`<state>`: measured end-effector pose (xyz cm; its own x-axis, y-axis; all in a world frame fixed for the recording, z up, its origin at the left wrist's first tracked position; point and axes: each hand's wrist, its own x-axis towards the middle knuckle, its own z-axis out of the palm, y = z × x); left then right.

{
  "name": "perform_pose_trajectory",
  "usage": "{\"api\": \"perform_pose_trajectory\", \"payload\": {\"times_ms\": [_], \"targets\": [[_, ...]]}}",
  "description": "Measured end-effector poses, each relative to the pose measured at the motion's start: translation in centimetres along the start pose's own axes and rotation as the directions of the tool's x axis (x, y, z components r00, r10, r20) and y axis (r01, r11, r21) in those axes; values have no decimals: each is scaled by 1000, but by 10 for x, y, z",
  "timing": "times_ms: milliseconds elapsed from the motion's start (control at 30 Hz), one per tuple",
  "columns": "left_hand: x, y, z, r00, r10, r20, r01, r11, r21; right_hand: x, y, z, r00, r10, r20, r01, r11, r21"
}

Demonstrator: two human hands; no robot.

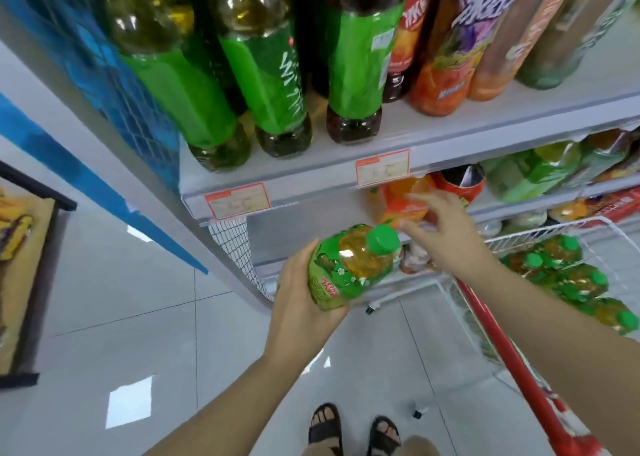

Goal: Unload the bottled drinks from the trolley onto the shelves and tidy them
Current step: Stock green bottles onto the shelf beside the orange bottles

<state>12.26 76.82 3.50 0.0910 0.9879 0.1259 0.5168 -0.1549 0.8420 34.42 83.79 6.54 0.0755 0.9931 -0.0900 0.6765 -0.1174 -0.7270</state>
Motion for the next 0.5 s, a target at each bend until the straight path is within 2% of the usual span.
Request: {"api": "perform_pose_trajectory", "payload": {"times_ms": [67, 200, 367, 500], "targets": [[9, -15, 8, 1000, 17, -22, -17, 1000, -3, 24, 20, 18, 998, -47, -43, 41, 988, -146], [31, -48, 31, 993, 88, -76, -93, 994, -54, 62, 51, 46, 943, -268, -198, 210, 939, -271], [63, -87, 58, 947, 263, -187, -272, 962, -25, 86, 69, 71, 827, -376, -418, 258, 914, -313], [81, -118, 76, 906, 269, -328, -336, 927, -168, 94, 80, 85, 728, -437, -529, 296, 896, -332]]}}
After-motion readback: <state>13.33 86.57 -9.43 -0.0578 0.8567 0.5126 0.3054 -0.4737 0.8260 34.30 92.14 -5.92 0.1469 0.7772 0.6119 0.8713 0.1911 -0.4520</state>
